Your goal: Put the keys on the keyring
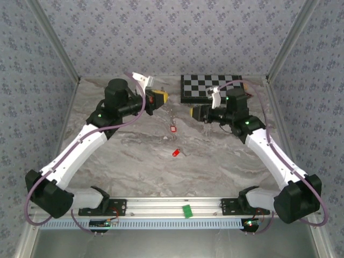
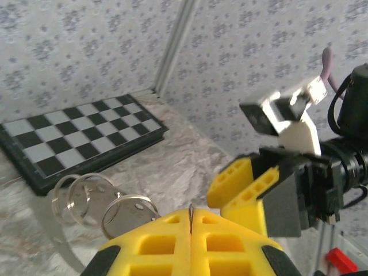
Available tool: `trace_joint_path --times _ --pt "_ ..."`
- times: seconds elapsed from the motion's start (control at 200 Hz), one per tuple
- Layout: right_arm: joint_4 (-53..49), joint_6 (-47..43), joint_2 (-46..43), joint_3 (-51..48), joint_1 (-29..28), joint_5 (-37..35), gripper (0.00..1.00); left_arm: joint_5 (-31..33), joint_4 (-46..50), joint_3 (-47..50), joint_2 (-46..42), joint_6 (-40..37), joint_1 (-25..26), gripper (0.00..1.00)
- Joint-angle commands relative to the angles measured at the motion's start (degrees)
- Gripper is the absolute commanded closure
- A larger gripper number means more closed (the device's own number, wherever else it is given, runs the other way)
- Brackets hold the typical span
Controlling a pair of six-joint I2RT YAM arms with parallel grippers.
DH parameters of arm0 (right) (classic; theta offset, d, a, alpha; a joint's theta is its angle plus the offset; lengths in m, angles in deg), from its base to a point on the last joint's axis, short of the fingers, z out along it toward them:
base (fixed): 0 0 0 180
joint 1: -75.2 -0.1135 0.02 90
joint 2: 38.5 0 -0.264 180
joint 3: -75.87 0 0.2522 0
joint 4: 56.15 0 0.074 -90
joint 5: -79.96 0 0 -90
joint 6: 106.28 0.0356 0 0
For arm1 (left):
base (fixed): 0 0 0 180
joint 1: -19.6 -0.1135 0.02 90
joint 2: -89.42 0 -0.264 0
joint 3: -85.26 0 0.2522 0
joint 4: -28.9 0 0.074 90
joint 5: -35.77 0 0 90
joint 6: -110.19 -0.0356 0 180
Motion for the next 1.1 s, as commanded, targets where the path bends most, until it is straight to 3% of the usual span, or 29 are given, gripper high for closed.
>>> trace_joint_path --times 0.0,0.205,0.41,0.555,0.815,1.094 --pt "-8.59 -4.07 0.08 -3.61 -2.23 -6.99 0.61 5.66 1.95 0.70 -4.85 -3.32 -0.36 1.00" --pt "-5.99 0.78 3.64 -9.03 -8.74 -15.37 0.60 10.90 3.30 6.48 -11.53 -3.87 -0.46 1.00" --pt "-15.84 6.40 16.38 -1.23 -15.66 -24.62 0.60 13.79 4.41 9.18 -14.96 -3.48 -0.63 1.00" --pt "-22.46 7.36 24.44 5.60 -18.90 -26.53 0.60 14.40 3.25 11.30 -17.10 -2.23 -0.56 1.00" --pt "-28.49 8.59 34.56 16.18 -21.07 -27.30 0.68 14.96 5.27 11.82 -19.08 -3.57 -0.71 1.00" --pt "-32.34 8.71 40.09 20.68 -21.16 -27.26 0.69 14.87 3.75 14.94 -20.99 -3.78 -1.17 1.00"
